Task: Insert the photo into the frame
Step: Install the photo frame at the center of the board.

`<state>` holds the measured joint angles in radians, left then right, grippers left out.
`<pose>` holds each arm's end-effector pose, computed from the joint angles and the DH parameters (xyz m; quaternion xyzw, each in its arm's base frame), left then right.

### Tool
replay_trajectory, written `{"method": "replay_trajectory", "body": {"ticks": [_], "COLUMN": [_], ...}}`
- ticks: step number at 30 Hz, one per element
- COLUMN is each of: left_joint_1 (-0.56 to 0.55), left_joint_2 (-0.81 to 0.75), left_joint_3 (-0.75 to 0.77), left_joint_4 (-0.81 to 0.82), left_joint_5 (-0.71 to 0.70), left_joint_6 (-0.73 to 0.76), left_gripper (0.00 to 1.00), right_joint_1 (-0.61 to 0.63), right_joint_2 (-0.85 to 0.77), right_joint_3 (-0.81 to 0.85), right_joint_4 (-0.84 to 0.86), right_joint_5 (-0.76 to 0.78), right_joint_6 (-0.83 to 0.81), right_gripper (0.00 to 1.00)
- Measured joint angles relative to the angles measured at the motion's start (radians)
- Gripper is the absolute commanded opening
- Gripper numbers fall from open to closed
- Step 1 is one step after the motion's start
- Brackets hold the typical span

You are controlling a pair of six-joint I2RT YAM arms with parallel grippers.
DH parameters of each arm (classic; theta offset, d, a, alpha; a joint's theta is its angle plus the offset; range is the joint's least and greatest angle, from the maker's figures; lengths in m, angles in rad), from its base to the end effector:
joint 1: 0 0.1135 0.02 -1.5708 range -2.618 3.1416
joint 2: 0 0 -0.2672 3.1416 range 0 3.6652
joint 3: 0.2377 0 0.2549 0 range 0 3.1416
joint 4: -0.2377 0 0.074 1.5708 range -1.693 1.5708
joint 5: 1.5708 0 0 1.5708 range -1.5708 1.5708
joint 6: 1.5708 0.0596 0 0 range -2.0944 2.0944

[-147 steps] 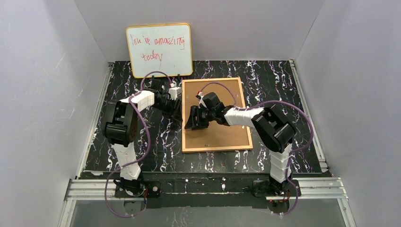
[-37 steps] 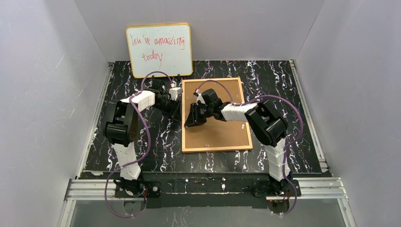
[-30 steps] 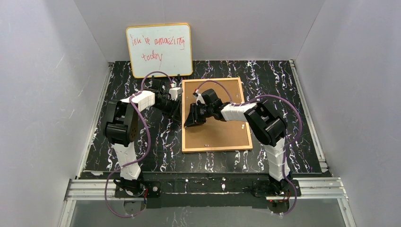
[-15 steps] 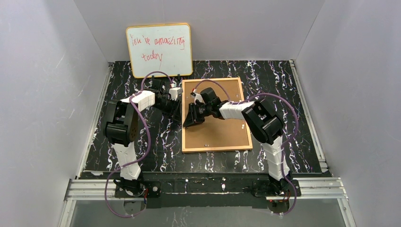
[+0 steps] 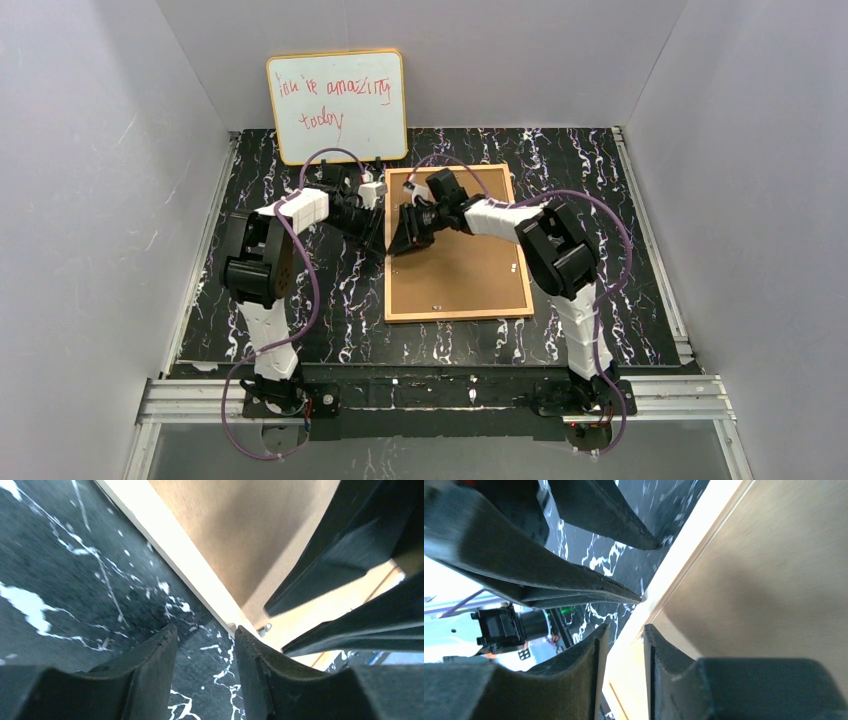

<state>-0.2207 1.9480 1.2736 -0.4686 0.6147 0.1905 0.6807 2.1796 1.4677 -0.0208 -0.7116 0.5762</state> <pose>0.3831 -0.1212 0.1425 0.2530 0.8987 -0.2987 0.1978 0.3549 0.3375 0.1366 -0.1863 0.8477 0.4816 0.1215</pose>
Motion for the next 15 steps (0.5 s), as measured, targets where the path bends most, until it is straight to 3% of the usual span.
{"method": "replay_trajectory", "body": {"ticks": [6, 15], "left_joint_1": [0.002, 0.008], "left_joint_2": [0.051, 0.136], "left_joint_3": [0.124, 0.215], "left_joint_4": [-0.005, 0.013], "left_joint_5": [0.000, 0.008], "left_joint_6": [-0.030, -0.065], "left_gripper": [0.54, 0.33], "right_joint_1": [-0.129, -0.218], "right_joint_2": [0.000, 0.070], "right_joint_3": [0.102, 0.241], "right_joint_4": [-0.010, -0.012], "right_joint_5": [0.019, 0.088], "right_joint_6": [0.013, 0.023], "right_gripper": [0.61, 0.56]}}
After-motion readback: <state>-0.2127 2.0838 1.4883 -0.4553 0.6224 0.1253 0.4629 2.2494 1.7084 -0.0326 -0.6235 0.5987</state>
